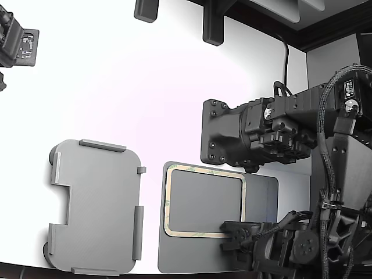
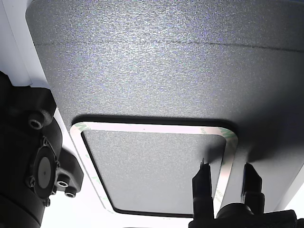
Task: Grab top frame and put it into gray box.
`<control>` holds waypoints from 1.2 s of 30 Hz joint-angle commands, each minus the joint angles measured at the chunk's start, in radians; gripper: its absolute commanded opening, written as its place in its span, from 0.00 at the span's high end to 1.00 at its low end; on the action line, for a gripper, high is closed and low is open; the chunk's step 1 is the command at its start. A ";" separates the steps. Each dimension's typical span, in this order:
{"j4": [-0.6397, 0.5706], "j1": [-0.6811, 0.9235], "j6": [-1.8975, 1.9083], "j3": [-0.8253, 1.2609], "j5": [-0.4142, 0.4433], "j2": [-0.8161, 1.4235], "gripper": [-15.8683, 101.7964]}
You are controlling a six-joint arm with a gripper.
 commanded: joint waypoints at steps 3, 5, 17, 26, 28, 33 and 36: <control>0.003 -0.021 -0.012 -0.031 -0.008 0.002 0.25; 0.009 -0.021 -0.012 -0.041 -0.012 -0.011 0.25; 0.011 -0.021 -0.018 -0.032 0.000 -0.014 0.27; -0.003 -0.018 -0.025 -0.012 0.002 -0.005 0.31; -0.009 -0.018 -0.023 -0.006 0.005 -0.003 0.33; -0.029 -0.018 -0.014 0.000 0.002 0.003 0.47; -0.051 -0.018 0.002 0.006 -0.003 0.005 0.61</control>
